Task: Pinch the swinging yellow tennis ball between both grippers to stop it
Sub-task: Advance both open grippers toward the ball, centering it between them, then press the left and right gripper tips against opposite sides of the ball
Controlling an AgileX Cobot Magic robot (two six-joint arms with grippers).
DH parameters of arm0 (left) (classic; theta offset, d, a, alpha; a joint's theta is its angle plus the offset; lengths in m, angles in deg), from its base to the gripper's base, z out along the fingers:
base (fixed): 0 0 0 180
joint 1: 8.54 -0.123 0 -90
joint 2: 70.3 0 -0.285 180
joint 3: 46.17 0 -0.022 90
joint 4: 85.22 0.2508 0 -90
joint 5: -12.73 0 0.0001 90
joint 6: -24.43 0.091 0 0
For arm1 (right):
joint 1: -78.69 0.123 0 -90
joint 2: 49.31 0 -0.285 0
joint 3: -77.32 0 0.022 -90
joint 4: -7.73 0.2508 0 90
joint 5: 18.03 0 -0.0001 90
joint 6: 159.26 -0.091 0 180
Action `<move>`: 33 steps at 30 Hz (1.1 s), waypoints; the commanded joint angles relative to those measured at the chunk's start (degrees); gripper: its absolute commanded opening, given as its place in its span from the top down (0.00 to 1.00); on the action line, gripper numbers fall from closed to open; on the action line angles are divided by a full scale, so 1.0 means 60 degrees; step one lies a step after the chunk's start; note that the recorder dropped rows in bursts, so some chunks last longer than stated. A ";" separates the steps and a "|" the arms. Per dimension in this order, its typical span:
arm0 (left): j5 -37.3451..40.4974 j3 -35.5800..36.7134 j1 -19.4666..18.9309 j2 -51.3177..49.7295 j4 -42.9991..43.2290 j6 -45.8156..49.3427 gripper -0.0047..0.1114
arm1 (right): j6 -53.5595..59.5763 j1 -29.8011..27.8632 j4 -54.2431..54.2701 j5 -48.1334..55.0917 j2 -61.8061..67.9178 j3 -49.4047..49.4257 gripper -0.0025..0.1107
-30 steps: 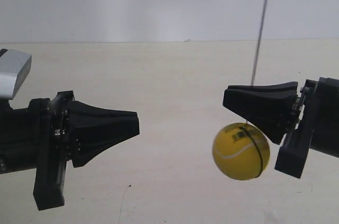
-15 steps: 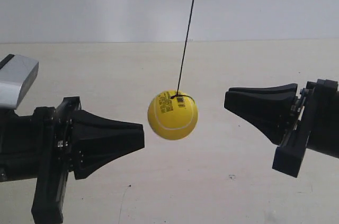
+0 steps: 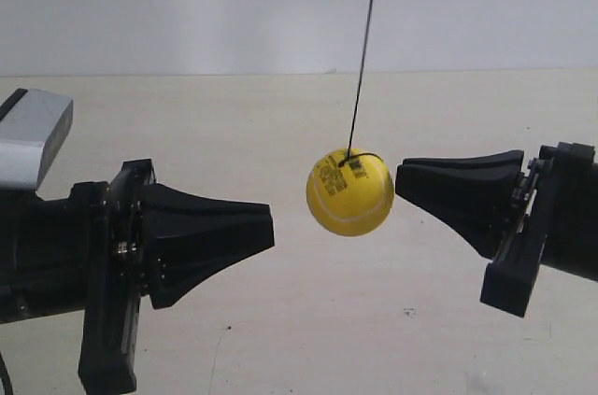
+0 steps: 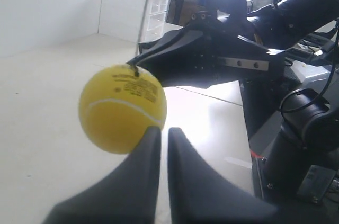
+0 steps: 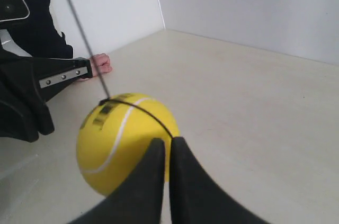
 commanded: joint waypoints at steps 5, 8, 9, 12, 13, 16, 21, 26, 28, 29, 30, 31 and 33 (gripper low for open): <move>-0.0084 -0.0028 0.0062 -0.0489 -0.0199 0.0072 0.92 | -0.0175 0.0020 -0.0448 0.0019 0.0014 -0.0041 0.98; -0.0084 -0.0172 0.0062 -0.0880 -0.0040 0.0072 0.92 | -0.0245 0.0020 -0.0659 0.0061 0.0014 -0.0041 0.98; -0.0084 -0.0213 0.0080 -0.0930 0.0007 0.0072 0.92 | -0.0245 0.0020 -0.0660 0.0100 0.0014 -0.0041 0.98; -0.0084 -0.0422 0.0482 -0.1134 0.0076 0.0072 0.92 | -0.0245 0.0020 -0.0703 0.0122 0.0014 -0.0041 0.98; -0.0084 -0.0491 0.0652 -0.1158 0.0076 0.0072 0.92 | -0.0245 0.0020 -0.0703 0.0122 0.0014 -0.0041 0.98; -0.0084 -0.0781 0.1279 -0.1238 0.0036 0.0072 0.92 | -0.0245 0.0020 -0.0729 0.0122 0.0014 -0.0041 0.98; -0.0084 -0.1136 0.1620 -0.1336 -0.0185 0.0072 0.92 | -0.0245 0.0020 -0.0804 0.0122 0.0014 -0.0041 0.98; -0.0084 -0.1244 0.1620 -0.1756 -0.0418 0.0072 0.92 | -0.0382 0.0020 -0.0903 0.0122 0.0014 -0.0041 0.98; -0.0084 -0.1244 0.1620 -0.1906 -0.0617 0.0072 0.92 | -0.0382 0.0020 -0.0912 0.0122 0.0014 -0.0041 0.98; -0.0084 -0.1244 0.1620 -0.1938 -0.0742 0.0165 0.92 | -0.0382 0.0020 -0.0912 0.0122 0.0014 -0.0041 0.98; -0.0084 -0.1244 0.1620 -0.1977 -0.0977 0.0227 0.92 | -0.0382 0.0020 -0.0957 0.0122 0.0014 -0.0041 0.98; -0.0084 -0.1244 0.1620 -0.2018 -0.1242 0.0274 0.92 | -0.0382 0.0020 -0.1002 0.0122 0.0014 -0.0041 0.98; -0.0084 -0.1244 0.1620 -0.2018 -0.1770 0.0294 0.92 | -0.0382 0.0020 -0.1038 0.0122 0.0014 -0.0041 0.98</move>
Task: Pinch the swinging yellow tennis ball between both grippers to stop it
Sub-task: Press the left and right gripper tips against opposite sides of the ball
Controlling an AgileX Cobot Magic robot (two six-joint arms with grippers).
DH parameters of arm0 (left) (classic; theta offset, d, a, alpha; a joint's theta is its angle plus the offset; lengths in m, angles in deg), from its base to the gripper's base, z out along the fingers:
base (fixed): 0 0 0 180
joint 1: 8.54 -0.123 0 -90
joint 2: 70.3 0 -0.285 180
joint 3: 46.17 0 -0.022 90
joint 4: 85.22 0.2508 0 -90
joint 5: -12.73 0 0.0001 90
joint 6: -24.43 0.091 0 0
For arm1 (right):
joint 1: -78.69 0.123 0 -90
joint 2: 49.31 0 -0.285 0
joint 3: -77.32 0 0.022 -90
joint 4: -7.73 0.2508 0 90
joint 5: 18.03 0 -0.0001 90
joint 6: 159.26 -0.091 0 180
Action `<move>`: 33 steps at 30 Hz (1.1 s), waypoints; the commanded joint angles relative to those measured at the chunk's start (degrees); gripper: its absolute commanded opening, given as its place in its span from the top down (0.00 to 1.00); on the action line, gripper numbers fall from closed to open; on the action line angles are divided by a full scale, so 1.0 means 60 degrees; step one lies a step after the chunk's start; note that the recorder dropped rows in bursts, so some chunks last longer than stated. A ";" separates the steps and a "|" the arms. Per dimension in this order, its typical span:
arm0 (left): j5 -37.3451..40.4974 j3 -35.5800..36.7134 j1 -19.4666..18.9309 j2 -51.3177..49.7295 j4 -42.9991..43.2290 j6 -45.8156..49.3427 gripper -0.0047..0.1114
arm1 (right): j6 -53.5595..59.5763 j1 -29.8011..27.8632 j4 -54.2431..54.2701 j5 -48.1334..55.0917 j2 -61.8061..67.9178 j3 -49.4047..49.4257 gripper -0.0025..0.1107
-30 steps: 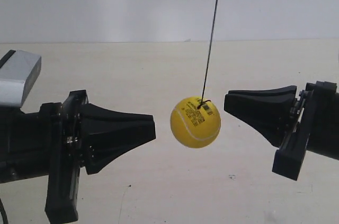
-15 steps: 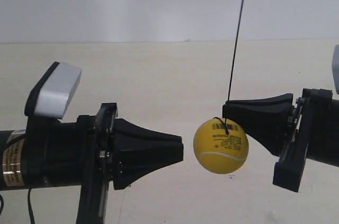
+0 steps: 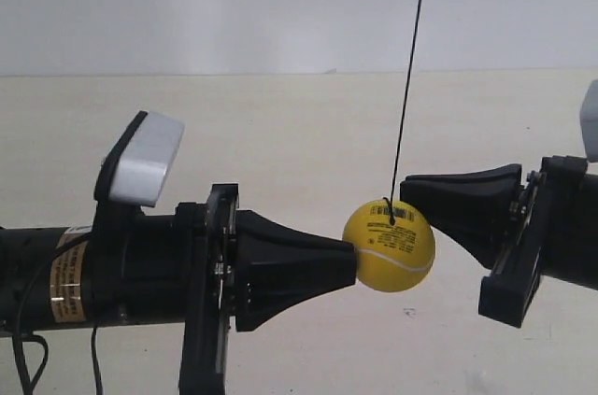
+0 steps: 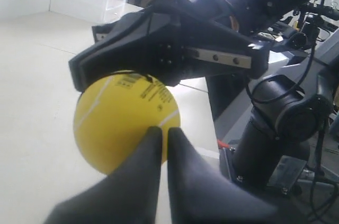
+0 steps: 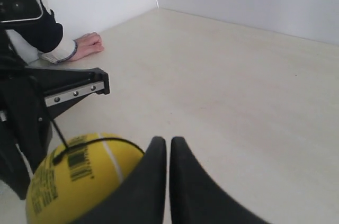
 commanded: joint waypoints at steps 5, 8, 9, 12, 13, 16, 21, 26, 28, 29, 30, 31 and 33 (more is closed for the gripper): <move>-0.0025 -0.0073 0.0048 -0.0082 -0.1744 0.0435 0.92 | -0.0058 0.0020 -0.0442 -0.0396 0.0014 -0.0041 0.98; 0.0368 -0.0073 0.0048 -0.0082 -0.1744 0.0435 0.92 | -0.0019 0.0020 -0.0443 -0.0396 0.0014 -0.0041 0.98; 0.0502 -0.0073 0.0048 -0.0082 -0.1744 0.0556 0.92 | -0.0019 0.0020 -0.0443 -0.0396 0.0014 -0.0041 0.98; 0.0647 -0.0073 0.0048 -0.0082 -0.1744 0.0717 0.92 | -0.0019 0.0020 -0.0443 -0.0510 0.0014 -0.0041 0.98; 0.0647 -0.0073 0.0048 -0.0082 -0.1744 0.0717 0.92 | -0.0019 0.0020 -0.0443 -0.0603 0.0014 -0.0041 0.98; 0.0627 -0.0073 0.0048 -0.0082 -0.1744 0.0717 0.92 | -0.0019 0.0020 -0.0443 -0.0892 0.0014 -0.0041 0.98; 0.0644 -0.0073 0.0048 -0.0082 -0.1744 0.0717 0.92 | 0.0012 0.0020 -0.0443 -0.1078 0.0014 -0.0041 0.98; 0.0644 -0.0073 0.0028 -0.0082 -0.1744 0.0717 0.92 | 0.0004 0.0020 -0.0443 -0.1030 0.0014 -0.0041 0.98; 0.0644 -0.0073 0.0026 -0.0082 -0.1764 0.0717 0.92 | 0.0004 0.0020 -0.0443 -0.1030 0.0014 -0.0041 0.98; 0.0644 -0.0073 0.0026 -0.0082 -0.1826 0.0717 0.92 | 0.0004 0.0020 -0.0443 -0.1030 0.0014 -0.0041 0.98; 0.0644 -0.0073 0.0026 -0.0082 -0.1871 0.0717 0.92 | 0.0004 0.0020 -0.0443 -0.1030 0.0014 -0.0041 0.98; 0.0644 -0.0073 0.0026 -0.0082 -0.1913 0.0717 0.92 | 0.0004 0.0020 -0.0443 -0.1030 0.0014 -0.0041 0.98; 0.0644 -0.0073 0.0026 -0.0082 -0.1956 0.0717 0.92 | 0.0004 0.0020 -0.0443 -0.0992 0.0014 -0.0041 0.98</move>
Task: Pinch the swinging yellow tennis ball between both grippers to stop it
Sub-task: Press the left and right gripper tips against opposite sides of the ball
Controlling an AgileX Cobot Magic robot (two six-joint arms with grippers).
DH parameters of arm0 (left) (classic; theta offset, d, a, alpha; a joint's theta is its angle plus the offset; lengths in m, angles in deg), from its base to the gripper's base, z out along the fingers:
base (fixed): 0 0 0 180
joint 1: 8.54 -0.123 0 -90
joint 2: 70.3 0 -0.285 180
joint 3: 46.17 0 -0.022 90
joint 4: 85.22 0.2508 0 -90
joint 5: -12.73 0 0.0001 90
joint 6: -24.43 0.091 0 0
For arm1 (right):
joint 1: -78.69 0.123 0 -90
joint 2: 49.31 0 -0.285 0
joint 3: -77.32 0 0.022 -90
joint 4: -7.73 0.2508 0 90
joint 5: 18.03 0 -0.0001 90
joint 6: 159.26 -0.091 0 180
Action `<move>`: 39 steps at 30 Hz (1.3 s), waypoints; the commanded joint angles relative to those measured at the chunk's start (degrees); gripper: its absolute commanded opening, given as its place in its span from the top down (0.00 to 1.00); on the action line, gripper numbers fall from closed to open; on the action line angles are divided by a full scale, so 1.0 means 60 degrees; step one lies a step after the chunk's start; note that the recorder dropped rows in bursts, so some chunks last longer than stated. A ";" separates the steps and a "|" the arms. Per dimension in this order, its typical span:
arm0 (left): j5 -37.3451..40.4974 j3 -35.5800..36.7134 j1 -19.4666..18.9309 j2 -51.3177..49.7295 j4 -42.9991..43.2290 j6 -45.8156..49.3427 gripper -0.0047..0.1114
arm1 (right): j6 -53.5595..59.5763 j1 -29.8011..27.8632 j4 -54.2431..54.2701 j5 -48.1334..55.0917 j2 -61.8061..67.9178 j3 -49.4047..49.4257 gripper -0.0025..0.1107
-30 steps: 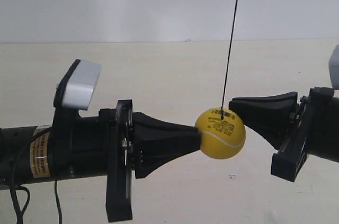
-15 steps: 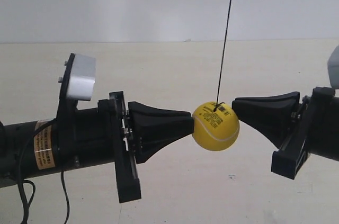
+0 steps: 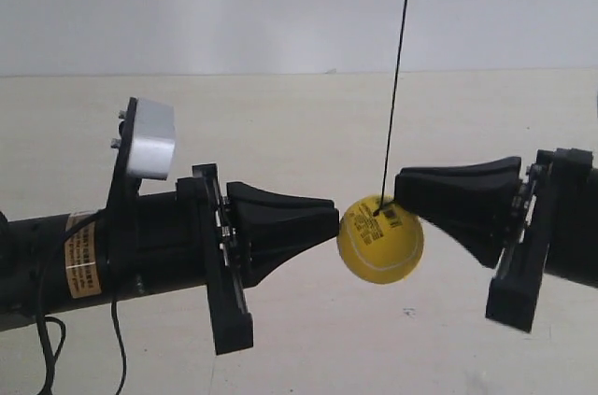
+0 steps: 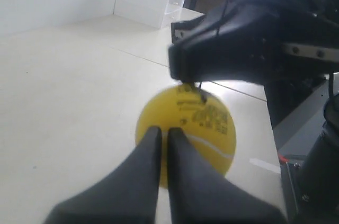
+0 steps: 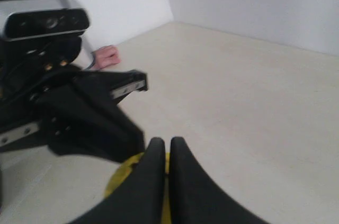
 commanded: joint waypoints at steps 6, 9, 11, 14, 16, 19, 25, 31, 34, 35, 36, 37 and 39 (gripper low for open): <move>-0.0212 -0.0073 0.0026 -0.0057 -0.0328 0.0047 0.92 | 0.0007 0.0093 -0.0463 -0.0160 -0.0007 -0.0003 0.98; -0.0212 -0.0073 0.0026 -0.0057 -0.0125 0.0047 0.92 | 0.0007 0.0093 -0.0522 0.0041 -0.0007 -0.0003 0.98; -0.0212 -0.0073 0.0026 -0.0057 0.0166 0.0047 0.92 | 0.0007 0.0093 -0.0614 0.0232 -0.0007 -0.0003 0.98; -0.0212 -0.0073 0.0026 -0.0057 0.0596 0.0047 0.92 | 0.0007 0.0093 -0.0681 0.0524 -0.0007 -0.0003 0.98; -0.0131 -0.0073 0.0026 -0.0057 0.0722 0.0009 0.92 | 0.0007 0.0093 -0.0681 0.0863 -0.0024 -0.0003 0.98; 0.0021 -0.0073 0.0026 -0.0057 0.0722 0.0009 0.92 | 0.0188 0.0074 -0.0587 0.1538 -0.0024 -0.0003 0.98; 0.0579 -0.0073 0.0026 -0.0057 0.0722 -0.0004 0.92 | 0.0188 0.0074 -0.0494 0.1781 -0.0024 -0.0003 0.98; 0.1124 -0.0073 0.0026 0.0037 0.0745 -0.0004 0.92 | 0.0009 0.0074 -0.0669 0.1582 -0.0024 -0.0003 0.98; 0.1083 -0.0073 0.0026 0.0058 0.0663 0.0113 0.92 | -0.0055 0.0074 -0.0772 0.1233 -0.0024 -0.0003 0.98; 0.1083 -0.0073 0.0026 0.0058 0.0613 0.0115 0.92 | -0.0055 0.0074 -0.0828 0.1152 -0.0024 -0.0003 0.98; 0.1083 -0.0073 0.0026 0.0058 0.0532 0.0115 0.92 | -0.0055 0.0074 -0.0859 0.1131 -0.0024 -0.0003 0.98; 0.1083 -0.0073 0.0026 0.0058 0.0470 0.0115 0.92 | -0.0055 0.0074 -0.0859 0.1131 -0.0024 -0.0003 0.98; 0.1019 -0.0073 0.0026 0.0058 0.0413 0.0135 0.92 | -0.0079 0.0074 -0.0867 0.1170 -0.0024 -0.0003 0.98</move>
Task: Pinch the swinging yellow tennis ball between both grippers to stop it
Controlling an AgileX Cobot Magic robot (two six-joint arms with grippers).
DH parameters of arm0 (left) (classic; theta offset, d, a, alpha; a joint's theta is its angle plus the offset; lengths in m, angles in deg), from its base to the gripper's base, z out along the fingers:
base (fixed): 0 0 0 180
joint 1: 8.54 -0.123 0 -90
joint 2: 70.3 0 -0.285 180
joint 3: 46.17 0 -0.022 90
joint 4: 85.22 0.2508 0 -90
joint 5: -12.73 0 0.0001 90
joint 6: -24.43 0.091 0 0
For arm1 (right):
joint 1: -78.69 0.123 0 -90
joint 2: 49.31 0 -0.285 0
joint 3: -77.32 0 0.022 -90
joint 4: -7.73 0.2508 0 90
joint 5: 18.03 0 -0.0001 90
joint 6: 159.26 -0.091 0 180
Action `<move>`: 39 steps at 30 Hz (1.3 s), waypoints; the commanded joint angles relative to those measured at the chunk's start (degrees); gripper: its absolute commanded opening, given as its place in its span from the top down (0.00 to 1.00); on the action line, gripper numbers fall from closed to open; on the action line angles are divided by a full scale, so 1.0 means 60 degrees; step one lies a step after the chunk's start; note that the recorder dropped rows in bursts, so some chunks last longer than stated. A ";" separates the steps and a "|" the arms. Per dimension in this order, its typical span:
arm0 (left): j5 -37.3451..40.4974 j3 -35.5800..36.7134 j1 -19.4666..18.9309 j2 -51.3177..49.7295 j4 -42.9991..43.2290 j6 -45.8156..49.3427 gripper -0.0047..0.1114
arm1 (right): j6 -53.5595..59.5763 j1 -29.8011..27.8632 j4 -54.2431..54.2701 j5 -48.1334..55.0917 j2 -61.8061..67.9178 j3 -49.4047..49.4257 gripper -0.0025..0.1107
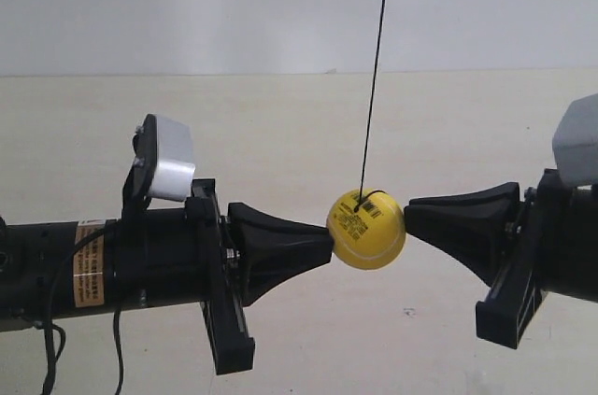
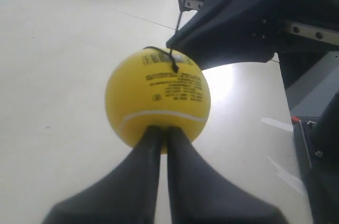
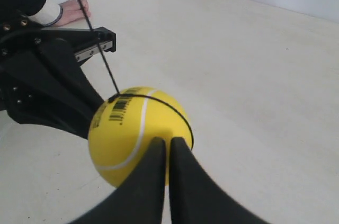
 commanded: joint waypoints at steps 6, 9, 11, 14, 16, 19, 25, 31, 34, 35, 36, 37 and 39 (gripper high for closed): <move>-0.0535 -0.0051 0.0026 0.0058 -0.0259 0.0188 0.92 | -0.0076 -0.0004 -0.0233 -0.0306 -0.0024 -0.0003 0.98; -0.0763 -0.0051 0.0026 0.0058 -0.0420 0.0226 0.92 | -0.0076 -0.0004 -0.0233 -0.0306 -0.0024 -0.0003 0.98; -0.0763 -0.0051 0.0026 0.0058 -0.0420 0.0226 0.92 | -0.0076 -0.0004 -0.0233 -0.0306 -0.0024 -0.0003 0.98; -0.0682 -0.0051 0.0026 0.0058 -0.0420 0.0225 0.92 | -0.0093 -0.0004 -0.0224 -0.0306 -0.0024 -0.0003 0.98; -0.0639 -0.0051 0.0026 0.0058 -0.0420 0.0225 0.92 | -0.0093 -0.0004 -0.0224 -0.0306 -0.0024 -0.0003 0.98; -0.0640 -0.0051 0.0026 0.0058 -0.0366 0.0225 0.92 | -0.0093 -0.0004 -0.0224 -0.0306 -0.0024 -0.0003 0.98; -0.0574 -0.0051 0.0026 0.0058 -0.0057 0.0192 0.92 | -0.0092 -0.0004 -0.0224 -0.0197 -0.0024 -0.0003 0.98; 0.0213 -0.0051 0.0026 0.0147 -0.0057 -0.0090 0.92 | -0.0069 -0.0004 0.0111 0.0836 -0.0024 -0.0003 0.98; 0.0838 -0.0051 0.0026 0.0394 -0.0057 -0.0122 0.92 | -0.0056 -0.0004 0.0281 0.1376 -0.0024 -0.0003 0.98; 0.1044 -0.0051 0.0026 0.0479 -0.0057 -0.0200 0.92 | -0.0056 -0.0004 0.0353 0.1544 -0.0042 -0.0003 0.98; 0.1334 -0.0051 0.0026 0.0614 -0.0057 -0.0312 0.92 | 0.0002 -0.0004 0.0450 0.1651 -0.0055 -0.0003 0.98; 0.1663 -0.0051 0.0026 0.0760 -0.0057 -0.0402 0.92 | 0.0000 -0.0004 0.0448 0.1775 -0.0055 -0.0003 0.98; 0.2345 -0.0051 0.0026 0.1094 -0.0057 -0.0585 0.92 | 0.0000 -0.0004 0.0448 0.1909 -0.0156 -0.0003 0.98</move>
